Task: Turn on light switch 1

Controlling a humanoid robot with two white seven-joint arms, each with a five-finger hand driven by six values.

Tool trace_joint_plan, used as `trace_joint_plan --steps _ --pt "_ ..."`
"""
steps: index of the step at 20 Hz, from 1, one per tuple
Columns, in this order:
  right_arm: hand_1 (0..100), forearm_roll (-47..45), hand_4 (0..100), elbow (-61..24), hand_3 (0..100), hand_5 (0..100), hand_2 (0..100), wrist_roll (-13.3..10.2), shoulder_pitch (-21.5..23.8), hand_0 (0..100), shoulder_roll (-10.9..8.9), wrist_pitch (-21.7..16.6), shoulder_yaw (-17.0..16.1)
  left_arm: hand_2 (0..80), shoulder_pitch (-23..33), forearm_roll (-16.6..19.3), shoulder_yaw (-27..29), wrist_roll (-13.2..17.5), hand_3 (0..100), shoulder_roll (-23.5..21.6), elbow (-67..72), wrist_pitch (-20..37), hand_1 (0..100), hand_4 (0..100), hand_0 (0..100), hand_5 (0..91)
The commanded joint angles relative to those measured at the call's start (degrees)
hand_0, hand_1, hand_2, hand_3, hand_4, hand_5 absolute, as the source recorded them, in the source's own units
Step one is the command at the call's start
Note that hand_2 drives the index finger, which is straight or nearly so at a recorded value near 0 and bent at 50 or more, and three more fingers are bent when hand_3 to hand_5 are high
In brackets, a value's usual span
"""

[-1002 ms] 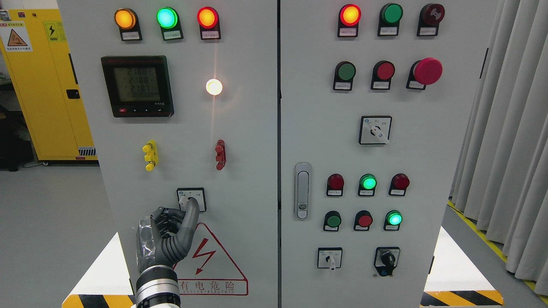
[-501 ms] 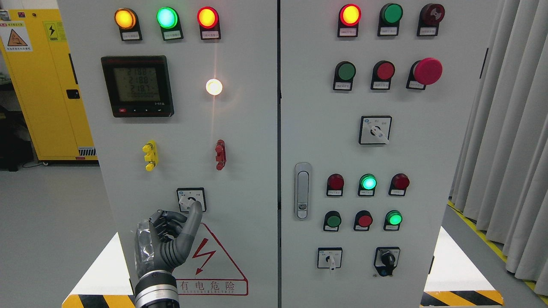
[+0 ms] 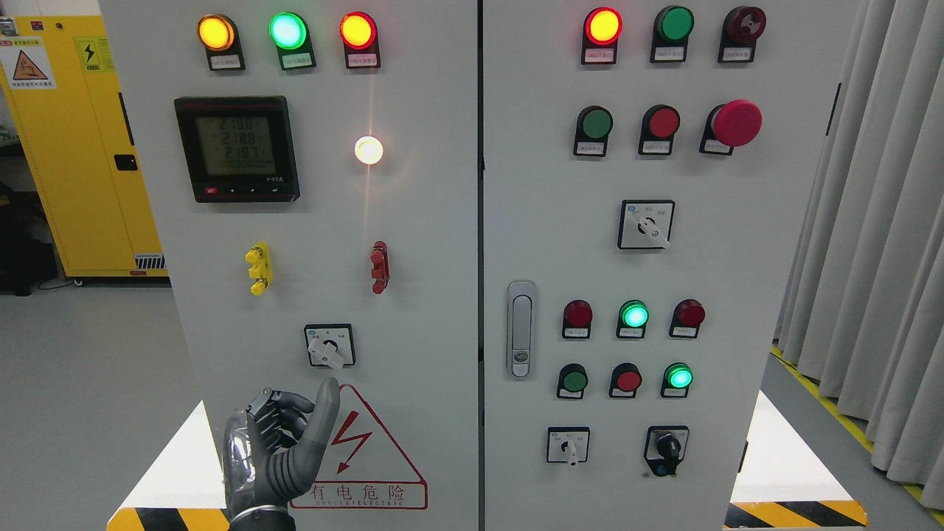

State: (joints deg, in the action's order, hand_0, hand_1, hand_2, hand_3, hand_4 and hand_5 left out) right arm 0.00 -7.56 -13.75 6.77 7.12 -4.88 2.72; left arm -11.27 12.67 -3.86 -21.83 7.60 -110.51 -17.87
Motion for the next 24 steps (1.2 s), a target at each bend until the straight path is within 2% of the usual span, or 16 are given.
trace_joint_plan --steps 1,3,6,9,11,13,15,16,17,19,21,22,24 --pt "50 -1.7 0 0.0 0 0 4 0.0 0.0 0 0.0 0.0 0.0 69.4 13.4 -6.1 3.0 0.5 96 -2.1 0.0 8.8 43 96 0 87.6" --pt "50 -1.7 0 0.0 0 0 4 0.0 0.0 0 0.0 0.0 0.0 69.1 20.0 -8.6 3.2 0.6 97 -3.3 1.0 14.3 43 96 0 87.5" --pt "50 -1.7 0 0.0 0 0 4 0.0 0.0 0 0.0 0.0 0.0 67.0 27.2 -12.7 4.6 1.3 97 -5.7 7.2 26.8 41 97 0 83.9" --pt "50 -1.7 0 0.0 0 0 4 0.0 0.0 0 0.0 0.0 0.0 65.9 31.0 -15.0 5.0 1.4 98 -7.7 17.1 34.7 40 96 0 82.3" --pt "50 -1.7 0 0.0 0 0 4 0.0 0.0 0 0.0 0.0 0.0 65.6 32.2 -18.1 5.0 2.0 98 -8.4 26.6 39.0 40 96 0 82.4" --pt "50 -1.7 0 0.0 0 0 4 0.0 0.0 0 0.0 0.0 0.0 63.2 32.6 -21.9 4.9 3.9 99 -8.6 39.5 44.6 39 96 0 80.9" --pt "50 -1.7 0 0.0 0 0 4 0.0 0.0 0 0.0 0.0 0.0 59.1 32.6 -23.7 4.9 7.2 96 -8.6 51.7 48.3 39 94 0 75.3" --pt "50 -1.7 0 0.0 0 0 4 0.0 0.0 0 0.0 0.0 0.0 52.3 32.6 -24.4 5.0 9.1 92 -8.5 57.3 49.8 39 92 0 69.7" --pt "50 -1.7 0 0.0 0 0 4 0.0 0.0 0 0.0 0.0 0.0 45.9 32.6 -24.9 5.0 10.7 81 -8.5 62.3 50.9 39 83 0 62.6" --pt "50 -1.7 0 0.0 0 0 4 0.0 0.0 0 0.0 0.0 0.0 37.4 32.6 -25.0 4.8 14.0 71 -8.4 71.2 51.4 38 74 0 51.0" --pt "50 -1.7 0 0.0 0 0 4 0.0 0.0 0 0.0 0.0 0.0 27.9 32.2 -25.1 4.8 18.7 58 -8.0 79.7 51.1 38 62 0 34.6" --pt "50 -1.7 0 0.0 0 0 4 0.0 0.0 0 0.0 0.0 0.0 26.2 31.8 -25.2 4.8 21.7 56 -7.8 83.5 50.8 38 59 0 31.0" --pt "50 -1.7 0 0.0 0 0 4 0.0 0.0 0 0.0 0.0 0.0 15.8 30.5 -25.1 4.7 26.1 41 -7.9 89.3 49.6 38 37 0 0.7"
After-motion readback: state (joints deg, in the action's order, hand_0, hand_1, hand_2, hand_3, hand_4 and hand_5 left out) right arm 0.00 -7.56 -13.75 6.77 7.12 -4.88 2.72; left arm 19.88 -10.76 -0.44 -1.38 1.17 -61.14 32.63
